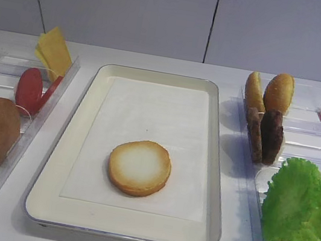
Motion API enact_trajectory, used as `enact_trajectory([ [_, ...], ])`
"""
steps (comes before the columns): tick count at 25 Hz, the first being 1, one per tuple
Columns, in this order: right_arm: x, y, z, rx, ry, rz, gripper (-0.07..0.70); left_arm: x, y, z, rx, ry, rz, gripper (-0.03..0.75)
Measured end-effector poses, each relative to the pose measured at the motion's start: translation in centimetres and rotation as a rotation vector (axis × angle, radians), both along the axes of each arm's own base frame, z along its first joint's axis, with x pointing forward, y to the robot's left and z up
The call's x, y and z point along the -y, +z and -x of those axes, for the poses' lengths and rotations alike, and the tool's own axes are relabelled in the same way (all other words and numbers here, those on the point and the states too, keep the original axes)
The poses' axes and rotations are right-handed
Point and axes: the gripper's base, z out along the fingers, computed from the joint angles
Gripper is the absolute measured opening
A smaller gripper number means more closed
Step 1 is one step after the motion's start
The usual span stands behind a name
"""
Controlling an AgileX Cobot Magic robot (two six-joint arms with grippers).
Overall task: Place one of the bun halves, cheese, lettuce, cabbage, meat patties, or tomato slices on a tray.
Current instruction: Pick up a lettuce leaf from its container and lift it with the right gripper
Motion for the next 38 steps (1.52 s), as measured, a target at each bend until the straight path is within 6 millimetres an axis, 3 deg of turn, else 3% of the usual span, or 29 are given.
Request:
enact_trajectory([
  [6,-0.1,0.0,-0.1,-0.005,0.008,-0.01,0.43,0.0,0.0,0.0,0.0,0.0,0.0,0.321],
  [13,-0.3,0.1,-1.6,-0.111,0.03,-0.061,0.43,0.0,0.0,0.0,0.0,0.0,0.0,0.321],
  [22,-0.9,2.0,-4.9,-0.236,0.087,-0.189,0.43,0.0,0.0,0.0,0.0,0.0,0.0,0.321],
  [38,-1.7,3.5,-10.7,-0.426,0.165,-0.371,0.43,0.0,0.0,0.0,0.0,0.0,0.0,0.321],
])
